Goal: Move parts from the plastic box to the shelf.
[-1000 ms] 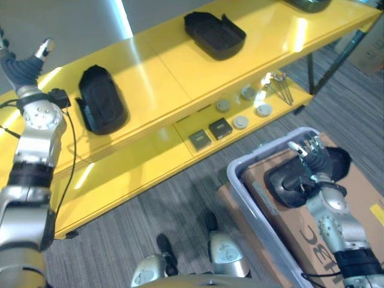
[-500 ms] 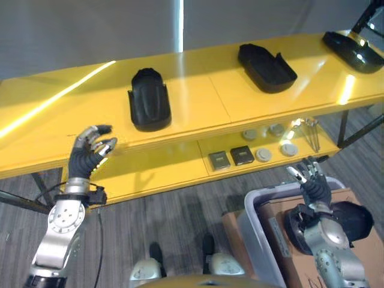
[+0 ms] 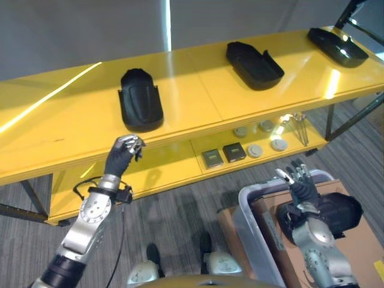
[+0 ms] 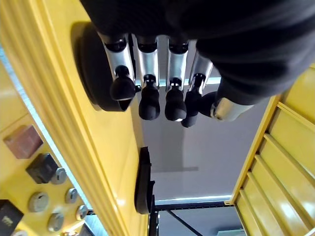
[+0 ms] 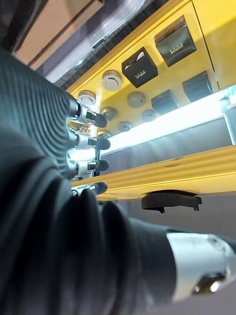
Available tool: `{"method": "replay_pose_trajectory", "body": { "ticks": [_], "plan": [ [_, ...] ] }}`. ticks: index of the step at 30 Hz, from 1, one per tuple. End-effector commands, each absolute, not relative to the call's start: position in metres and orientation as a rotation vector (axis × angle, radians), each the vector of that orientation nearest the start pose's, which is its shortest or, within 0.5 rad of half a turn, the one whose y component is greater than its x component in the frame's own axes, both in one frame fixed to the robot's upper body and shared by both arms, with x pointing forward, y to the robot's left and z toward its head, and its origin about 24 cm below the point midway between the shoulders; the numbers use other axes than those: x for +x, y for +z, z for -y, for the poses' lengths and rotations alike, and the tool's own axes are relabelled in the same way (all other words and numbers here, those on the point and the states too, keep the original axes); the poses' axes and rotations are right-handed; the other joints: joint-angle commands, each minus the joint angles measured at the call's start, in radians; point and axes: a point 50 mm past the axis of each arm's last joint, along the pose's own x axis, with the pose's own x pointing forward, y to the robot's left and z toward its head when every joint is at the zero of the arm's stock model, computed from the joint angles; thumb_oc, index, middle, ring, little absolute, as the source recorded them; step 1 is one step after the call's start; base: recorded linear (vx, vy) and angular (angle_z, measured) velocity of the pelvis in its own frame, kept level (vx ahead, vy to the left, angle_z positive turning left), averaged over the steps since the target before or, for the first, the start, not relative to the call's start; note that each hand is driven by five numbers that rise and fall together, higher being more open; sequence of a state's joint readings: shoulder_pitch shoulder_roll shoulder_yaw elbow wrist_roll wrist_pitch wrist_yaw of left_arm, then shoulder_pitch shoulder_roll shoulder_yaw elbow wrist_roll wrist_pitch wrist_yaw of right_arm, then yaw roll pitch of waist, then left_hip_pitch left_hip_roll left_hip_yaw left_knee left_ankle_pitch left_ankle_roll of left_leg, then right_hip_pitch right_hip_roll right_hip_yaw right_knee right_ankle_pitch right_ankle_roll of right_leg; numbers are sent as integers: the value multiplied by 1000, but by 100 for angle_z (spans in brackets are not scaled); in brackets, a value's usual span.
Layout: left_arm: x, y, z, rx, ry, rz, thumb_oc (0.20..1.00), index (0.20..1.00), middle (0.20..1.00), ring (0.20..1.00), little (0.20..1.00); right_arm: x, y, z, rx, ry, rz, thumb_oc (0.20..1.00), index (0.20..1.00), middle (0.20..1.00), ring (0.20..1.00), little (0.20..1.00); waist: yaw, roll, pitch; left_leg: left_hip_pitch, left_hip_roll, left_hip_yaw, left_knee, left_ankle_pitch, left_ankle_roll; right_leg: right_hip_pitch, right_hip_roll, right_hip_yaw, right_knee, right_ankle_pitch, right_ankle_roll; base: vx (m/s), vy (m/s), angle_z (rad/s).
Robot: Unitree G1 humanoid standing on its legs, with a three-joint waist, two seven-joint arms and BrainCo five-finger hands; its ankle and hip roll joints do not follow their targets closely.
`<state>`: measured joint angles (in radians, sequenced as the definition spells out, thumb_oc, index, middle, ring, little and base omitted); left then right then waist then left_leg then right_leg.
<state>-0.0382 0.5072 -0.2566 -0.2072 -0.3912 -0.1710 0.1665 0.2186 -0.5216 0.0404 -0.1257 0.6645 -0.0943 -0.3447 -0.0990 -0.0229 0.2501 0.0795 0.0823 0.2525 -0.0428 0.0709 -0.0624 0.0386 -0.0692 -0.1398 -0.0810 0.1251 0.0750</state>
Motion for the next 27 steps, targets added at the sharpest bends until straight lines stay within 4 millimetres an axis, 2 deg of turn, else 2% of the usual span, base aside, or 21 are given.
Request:
{"method": "replay_pose_trajectory", "body": {
  "ticks": [1, 2, 5, 6, 10, 19, 27],
  "plan": [
    [259, 125, -167, 11, -134, 396, 200, 200, 200, 200, 200, 219, 71, 254, 144, -321, 67, 1000, 1000, 1000, 1000, 1000, -8, -14, -16, -27, 48, 15, 70, -54, -9, -2, -22, 3, 44, -66, 81, 17, -33, -8],
    [266, 126, -160, 2, -127, 391, 200, 200, 200, 200, 200, 222, 69, 251, 144, -308, 60, 1000, 1000, 1000, 1000, 1000, -17, -15, -16, -26, 52, 23, 70, -53, -9, -4, -19, 11, 45, -65, 81, 14, -32, -11],
    [271, 127, -156, 10, -107, 390, 200, 200, 200, 200, 200, 224, 69, 249, 144, -299, 58, 1000, 1000, 1000, 1000, 1000, -24, -16, -14, -26, 55, 27, 72, -51, -9, -8, -17, 17, 50, -66, 81, 1, -21, -12],
    [280, 127, -152, 10, -91, 371, 200, 200, 200, 200, 200, 227, 68, 245, 145, -282, 54, 1000, 1000, 1000, 1000, 1000, -37, -15, -10, -28, 61, 32, 76, -49, -10, -15, -13, 27, 60, -69, 80, -2, -21, -6],
    [288, 122, -150, 13, -58, 330, 200, 200, 200, 200, 200, 229, 66, 243, 141, -271, 44, 1000, 1000, 1000, 1000, 1000, -47, -15, -10, -27, 64, 37, 80, -48, -10, -16, -11, 33, 63, -71, 80, 9, -10, -2],
    [301, 81, -169, 73, 113, 155, 200, 200, 200, 200, 200, 227, 59, 241, 129, -254, 13, 1000, 1000, 1000, 1000, 1000, -66, -17, -17, -23, 74, 47, 100, -49, -14, -9, -8, 46, 71, -75, 75, 35, -5, -9],
    [301, 68, -181, 92, 170, 133, 200, 200, 200, 200, 200, 226, 55, 240, 118, -245, 4, 1000, 1000, 1000, 1000, 1000, -70, -17, -14, -22, 77, 52, 113, -50, -16, -4, -10, 50, 75, -75, 73, 0, 0, 0]
  ]
}}
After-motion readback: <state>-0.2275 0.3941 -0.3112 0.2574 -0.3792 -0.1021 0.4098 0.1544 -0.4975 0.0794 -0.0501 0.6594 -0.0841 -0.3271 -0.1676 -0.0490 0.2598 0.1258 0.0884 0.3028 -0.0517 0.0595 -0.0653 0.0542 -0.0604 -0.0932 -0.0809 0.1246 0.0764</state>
